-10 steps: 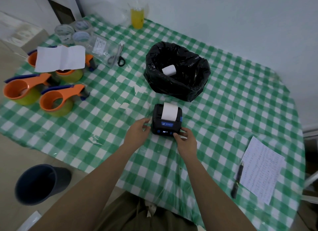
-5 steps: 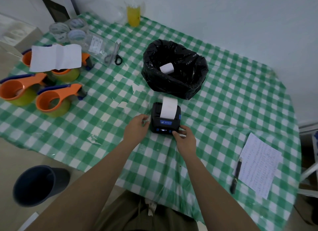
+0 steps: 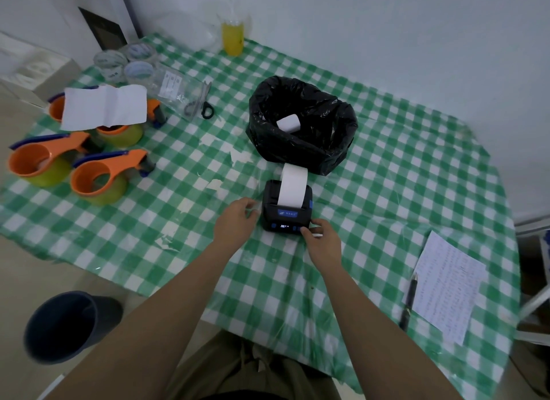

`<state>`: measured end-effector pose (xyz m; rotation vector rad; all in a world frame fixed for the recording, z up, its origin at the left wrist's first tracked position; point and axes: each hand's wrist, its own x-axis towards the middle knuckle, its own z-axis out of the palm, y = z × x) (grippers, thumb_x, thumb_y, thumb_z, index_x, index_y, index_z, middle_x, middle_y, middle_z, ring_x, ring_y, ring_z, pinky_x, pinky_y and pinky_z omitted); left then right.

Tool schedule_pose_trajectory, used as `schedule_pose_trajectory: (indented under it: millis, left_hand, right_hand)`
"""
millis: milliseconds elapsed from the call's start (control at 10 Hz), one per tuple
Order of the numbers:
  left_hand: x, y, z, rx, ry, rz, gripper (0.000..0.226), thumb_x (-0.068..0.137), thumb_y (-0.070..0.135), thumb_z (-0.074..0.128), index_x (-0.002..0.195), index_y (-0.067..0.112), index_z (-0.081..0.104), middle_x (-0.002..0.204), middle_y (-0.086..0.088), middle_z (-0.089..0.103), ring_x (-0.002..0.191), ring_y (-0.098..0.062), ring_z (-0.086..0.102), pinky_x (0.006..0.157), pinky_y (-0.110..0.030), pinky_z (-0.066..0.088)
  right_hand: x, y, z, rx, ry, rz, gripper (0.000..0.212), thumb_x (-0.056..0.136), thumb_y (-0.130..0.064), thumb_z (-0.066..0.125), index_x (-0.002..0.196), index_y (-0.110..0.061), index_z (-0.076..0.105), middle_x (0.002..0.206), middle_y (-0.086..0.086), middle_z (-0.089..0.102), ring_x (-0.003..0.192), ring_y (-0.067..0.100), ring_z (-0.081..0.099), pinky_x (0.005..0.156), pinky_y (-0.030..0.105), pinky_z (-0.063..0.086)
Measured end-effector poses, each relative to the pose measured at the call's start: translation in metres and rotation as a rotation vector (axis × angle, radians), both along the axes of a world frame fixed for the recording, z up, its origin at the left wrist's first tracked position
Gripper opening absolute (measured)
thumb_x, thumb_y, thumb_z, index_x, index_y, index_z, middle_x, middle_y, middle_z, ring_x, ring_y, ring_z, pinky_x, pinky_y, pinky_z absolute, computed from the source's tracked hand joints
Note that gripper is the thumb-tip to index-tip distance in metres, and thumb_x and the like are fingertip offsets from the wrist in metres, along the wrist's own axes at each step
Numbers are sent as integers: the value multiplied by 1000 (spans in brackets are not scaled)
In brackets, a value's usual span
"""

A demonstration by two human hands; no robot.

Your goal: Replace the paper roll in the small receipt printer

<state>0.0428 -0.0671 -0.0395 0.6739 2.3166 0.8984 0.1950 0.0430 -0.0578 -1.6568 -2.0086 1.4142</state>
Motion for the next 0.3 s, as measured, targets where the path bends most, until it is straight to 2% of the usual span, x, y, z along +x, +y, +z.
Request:
schedule_pose_trajectory:
  millis: [300]
  left_hand:
    - [2, -2, 9, -63, 98, 12, 31, 94, 20, 46, 121, 10, 56, 117, -11, 65, 103, -27, 61, 85, -38, 49]
  right_hand:
    - [6, 8, 13, 86, -56, 109, 29, 93, -27, 53, 117, -11, 56, 111, 10, 66, 84, 16, 55, 70, 30, 43]
